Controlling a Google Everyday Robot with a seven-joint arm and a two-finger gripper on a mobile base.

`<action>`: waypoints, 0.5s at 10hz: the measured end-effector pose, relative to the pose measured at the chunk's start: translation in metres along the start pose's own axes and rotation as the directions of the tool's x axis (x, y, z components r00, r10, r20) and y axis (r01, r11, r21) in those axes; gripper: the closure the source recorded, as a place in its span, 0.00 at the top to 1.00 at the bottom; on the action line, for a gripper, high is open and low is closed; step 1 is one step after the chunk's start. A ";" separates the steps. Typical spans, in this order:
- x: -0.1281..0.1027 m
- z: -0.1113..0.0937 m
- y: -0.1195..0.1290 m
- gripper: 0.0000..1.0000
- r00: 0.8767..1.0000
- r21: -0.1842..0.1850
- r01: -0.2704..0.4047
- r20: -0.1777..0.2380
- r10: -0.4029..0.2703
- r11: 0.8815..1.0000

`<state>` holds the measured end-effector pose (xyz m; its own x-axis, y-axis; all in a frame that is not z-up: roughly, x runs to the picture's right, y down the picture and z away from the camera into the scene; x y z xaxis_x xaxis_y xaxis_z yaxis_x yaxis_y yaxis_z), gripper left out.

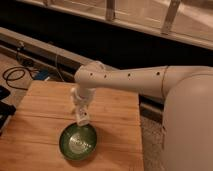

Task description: Place the bottle in the ceramic bowl

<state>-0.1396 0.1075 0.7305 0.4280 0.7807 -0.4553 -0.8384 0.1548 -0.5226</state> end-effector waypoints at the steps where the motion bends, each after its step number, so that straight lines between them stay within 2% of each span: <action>1: 0.000 0.000 0.000 0.00 1.000 0.000 0.001 0.000 -0.001 1.000; 5: 0.000 0.001 0.002 0.00 1.000 -0.001 0.003 -0.001 -0.003 1.000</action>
<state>-0.1412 0.1078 0.7302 0.4309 0.7798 -0.4541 -0.8368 0.1570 -0.5245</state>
